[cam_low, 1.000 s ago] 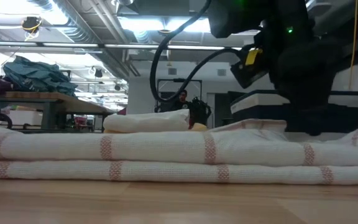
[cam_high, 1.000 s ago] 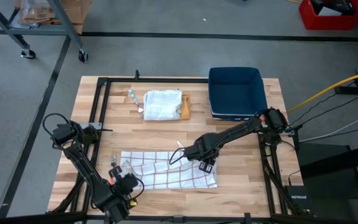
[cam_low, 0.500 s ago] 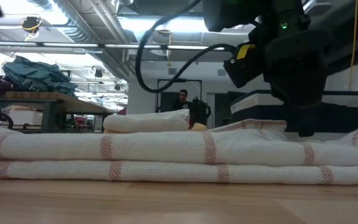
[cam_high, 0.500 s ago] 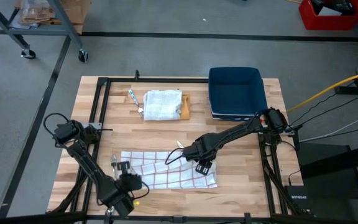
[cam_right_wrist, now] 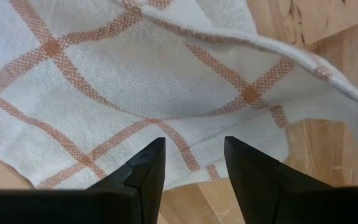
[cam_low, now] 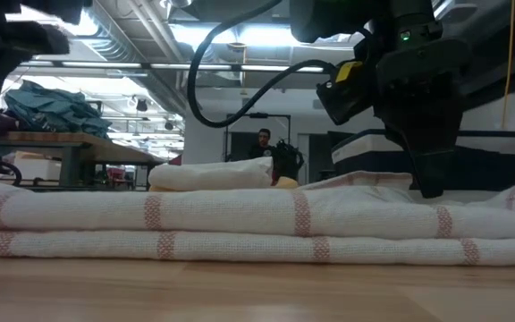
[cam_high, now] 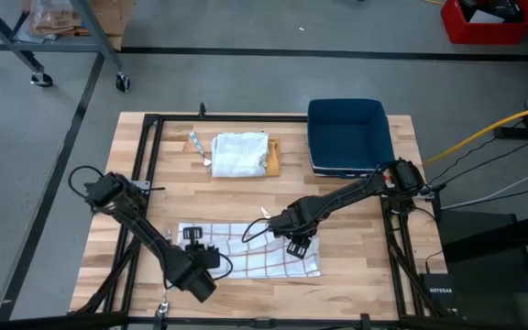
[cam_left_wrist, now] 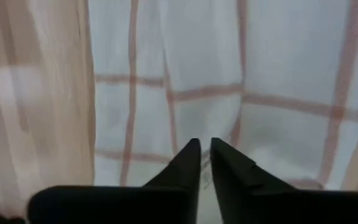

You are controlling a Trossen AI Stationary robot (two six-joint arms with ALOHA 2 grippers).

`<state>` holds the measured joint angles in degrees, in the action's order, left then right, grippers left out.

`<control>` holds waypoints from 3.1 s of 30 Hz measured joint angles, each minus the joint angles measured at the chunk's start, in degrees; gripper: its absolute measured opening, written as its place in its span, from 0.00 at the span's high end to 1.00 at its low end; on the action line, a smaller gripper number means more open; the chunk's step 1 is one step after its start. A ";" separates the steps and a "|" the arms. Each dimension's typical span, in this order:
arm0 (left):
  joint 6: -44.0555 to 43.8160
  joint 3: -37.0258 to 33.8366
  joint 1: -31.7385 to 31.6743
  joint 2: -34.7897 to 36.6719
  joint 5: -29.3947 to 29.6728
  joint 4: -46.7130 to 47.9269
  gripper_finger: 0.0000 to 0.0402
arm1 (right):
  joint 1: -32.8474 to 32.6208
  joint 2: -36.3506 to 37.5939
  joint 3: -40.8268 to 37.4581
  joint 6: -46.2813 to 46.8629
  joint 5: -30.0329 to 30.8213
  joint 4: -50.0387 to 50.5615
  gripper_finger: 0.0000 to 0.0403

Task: Fold towel
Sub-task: Fold the white patterned towel

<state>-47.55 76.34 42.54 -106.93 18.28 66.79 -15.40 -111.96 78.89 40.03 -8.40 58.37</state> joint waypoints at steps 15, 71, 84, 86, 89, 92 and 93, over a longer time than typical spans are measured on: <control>15.25 -2.11 -2.05 0.04 -1.41 1.10 0.62 | 0.00 0.00 0.00 -1.53 0.18 -0.02 0.59; -19.50 -15.36 -8.86 0.04 1.84 4.72 0.78 | 0.00 -0.02 0.00 -3.60 2.17 -0.56 0.59; -12.20 -7.76 -6.46 0.04 -13.98 -3.86 0.88 | 0.00 -0.03 0.00 -7.56 3.93 -6.47 0.59; -12.78 -7.76 -5.04 0.04 -14.22 -7.76 0.89 | 0.00 -0.39 0.00 -7.54 3.87 -6.56 0.59; -13.48 -7.86 -3.29 0.04 -13.95 -11.67 0.91 | 0.00 -1.39 -0.27 -7.50 3.00 -7.59 0.59; -16.89 -9.07 -2.32 0.16 -12.46 -14.12 0.93 | -0.29 -2.94 -0.86 -7.39 1.59 -8.68 0.59; -18.00 -9.48 -2.08 0.22 -12.18 -14.28 0.94 | -0.47 -3.59 -0.89 -7.37 1.31 -8.81 0.59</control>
<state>-65.55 66.86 40.46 -106.72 6.10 52.51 -15.87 -115.56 78.01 32.67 -7.09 49.56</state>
